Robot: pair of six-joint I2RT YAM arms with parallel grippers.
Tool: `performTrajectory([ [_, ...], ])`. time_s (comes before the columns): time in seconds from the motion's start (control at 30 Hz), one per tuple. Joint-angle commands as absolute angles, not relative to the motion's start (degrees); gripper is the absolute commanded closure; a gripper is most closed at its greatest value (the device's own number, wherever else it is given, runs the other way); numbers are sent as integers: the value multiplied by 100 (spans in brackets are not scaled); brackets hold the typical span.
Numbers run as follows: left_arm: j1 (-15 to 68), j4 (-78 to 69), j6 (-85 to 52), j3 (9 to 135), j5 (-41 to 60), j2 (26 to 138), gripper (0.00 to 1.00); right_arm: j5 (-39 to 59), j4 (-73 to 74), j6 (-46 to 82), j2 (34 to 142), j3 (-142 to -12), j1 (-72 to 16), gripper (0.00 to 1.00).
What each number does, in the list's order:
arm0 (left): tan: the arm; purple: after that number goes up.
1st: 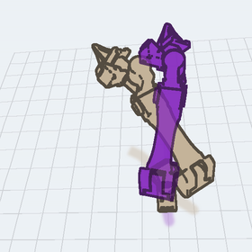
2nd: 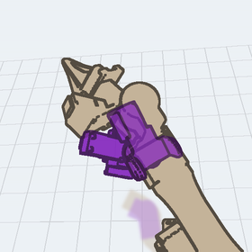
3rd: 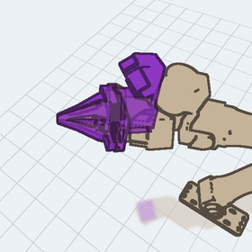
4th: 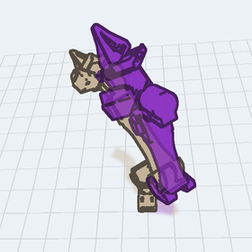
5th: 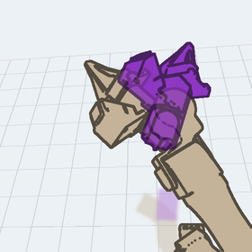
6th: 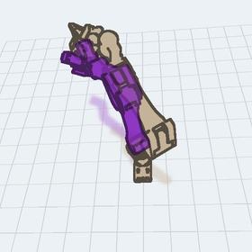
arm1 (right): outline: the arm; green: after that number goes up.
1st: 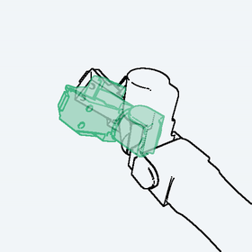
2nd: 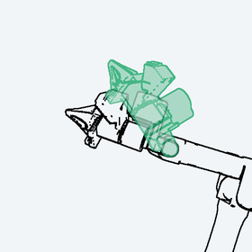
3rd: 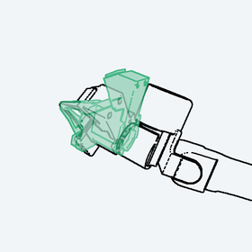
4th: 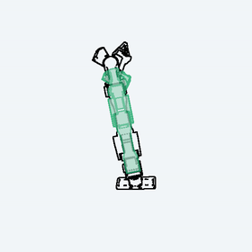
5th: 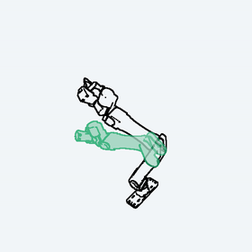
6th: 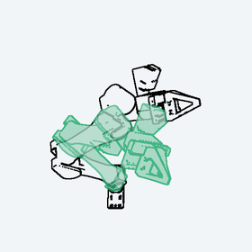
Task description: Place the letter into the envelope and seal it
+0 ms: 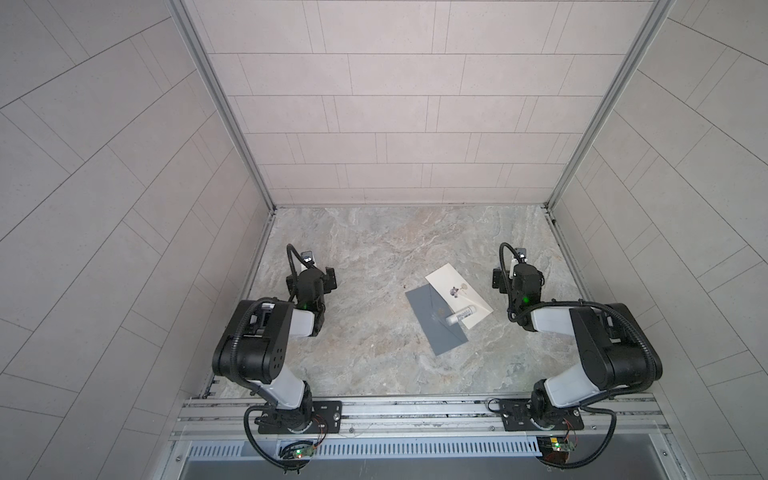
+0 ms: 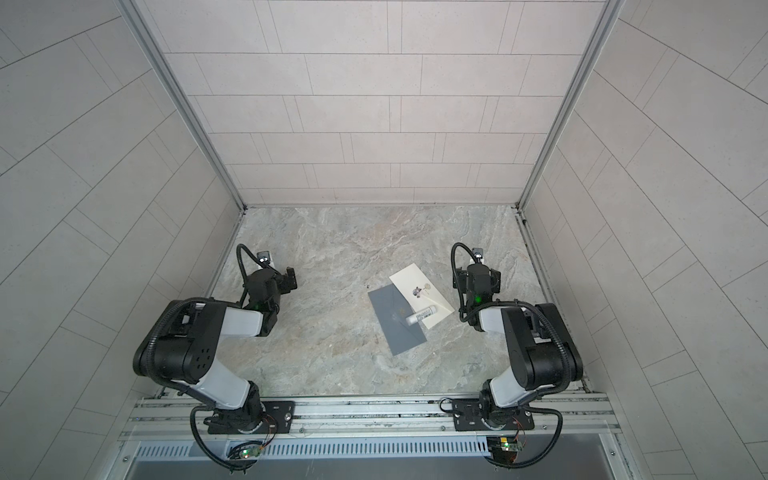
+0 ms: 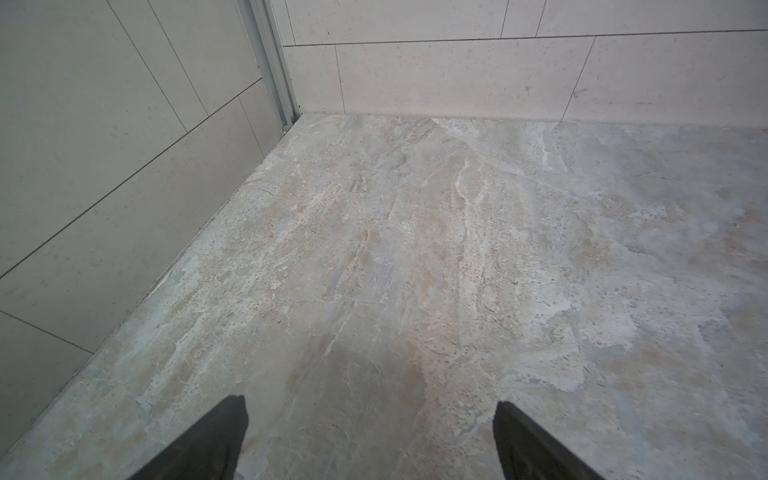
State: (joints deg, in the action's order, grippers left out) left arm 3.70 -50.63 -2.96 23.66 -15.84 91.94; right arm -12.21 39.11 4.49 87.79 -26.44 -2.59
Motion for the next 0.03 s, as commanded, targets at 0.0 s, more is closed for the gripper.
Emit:
performTrajectory([
  [0.0,345,-5165,-229,2391,-1595,9220,0,-1244,3950,381,8675,-2580,-296,0],
])
